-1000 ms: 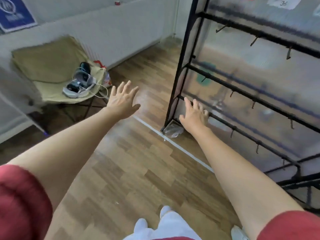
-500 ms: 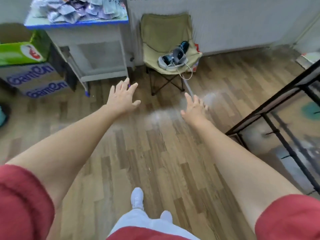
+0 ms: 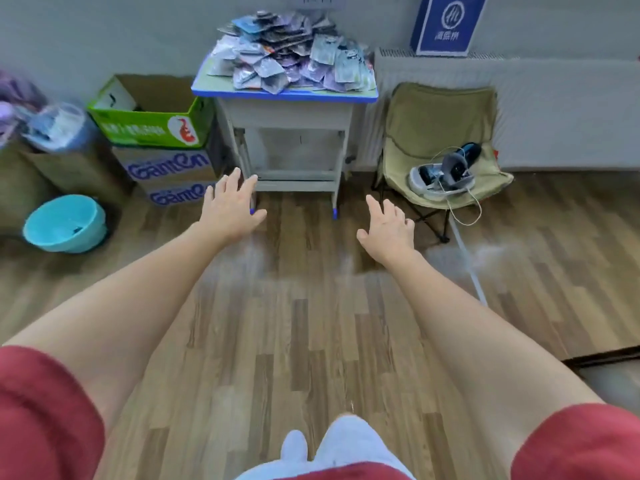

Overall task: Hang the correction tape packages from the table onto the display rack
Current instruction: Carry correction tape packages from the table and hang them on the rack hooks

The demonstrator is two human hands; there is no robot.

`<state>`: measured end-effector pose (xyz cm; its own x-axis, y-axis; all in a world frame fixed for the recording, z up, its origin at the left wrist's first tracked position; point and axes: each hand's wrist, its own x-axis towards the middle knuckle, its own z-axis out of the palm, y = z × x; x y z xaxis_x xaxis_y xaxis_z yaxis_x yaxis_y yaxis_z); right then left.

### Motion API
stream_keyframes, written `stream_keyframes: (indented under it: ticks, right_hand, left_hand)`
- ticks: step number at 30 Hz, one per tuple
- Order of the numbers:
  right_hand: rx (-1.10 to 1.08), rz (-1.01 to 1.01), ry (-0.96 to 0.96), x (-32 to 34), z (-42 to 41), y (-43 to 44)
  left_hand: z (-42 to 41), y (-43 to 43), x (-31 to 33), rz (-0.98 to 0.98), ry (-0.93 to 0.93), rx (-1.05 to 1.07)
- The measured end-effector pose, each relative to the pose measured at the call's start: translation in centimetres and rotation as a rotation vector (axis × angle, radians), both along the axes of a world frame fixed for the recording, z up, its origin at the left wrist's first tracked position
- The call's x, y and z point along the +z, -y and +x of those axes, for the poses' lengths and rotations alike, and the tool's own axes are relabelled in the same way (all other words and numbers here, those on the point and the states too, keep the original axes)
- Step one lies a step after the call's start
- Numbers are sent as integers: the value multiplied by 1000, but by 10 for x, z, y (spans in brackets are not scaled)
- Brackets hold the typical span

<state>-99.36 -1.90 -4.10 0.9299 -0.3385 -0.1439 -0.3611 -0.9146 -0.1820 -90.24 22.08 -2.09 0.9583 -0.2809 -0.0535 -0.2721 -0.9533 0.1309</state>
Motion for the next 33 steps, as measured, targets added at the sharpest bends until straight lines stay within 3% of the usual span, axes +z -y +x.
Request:
stream_keyframes:
  ticks: [18, 22, 33]
  right_hand:
    - [43, -24, 97, 48, 353, 91]
    - [66, -11, 79, 52, 418, 104]
    - [37, 9, 77, 46, 622, 140]
  left_hand:
    - [325, 87, 40, -47, 62, 26]
    - [383, 102, 37, 19, 61, -13]
    - [606, 137, 26, -41, 97, -21]
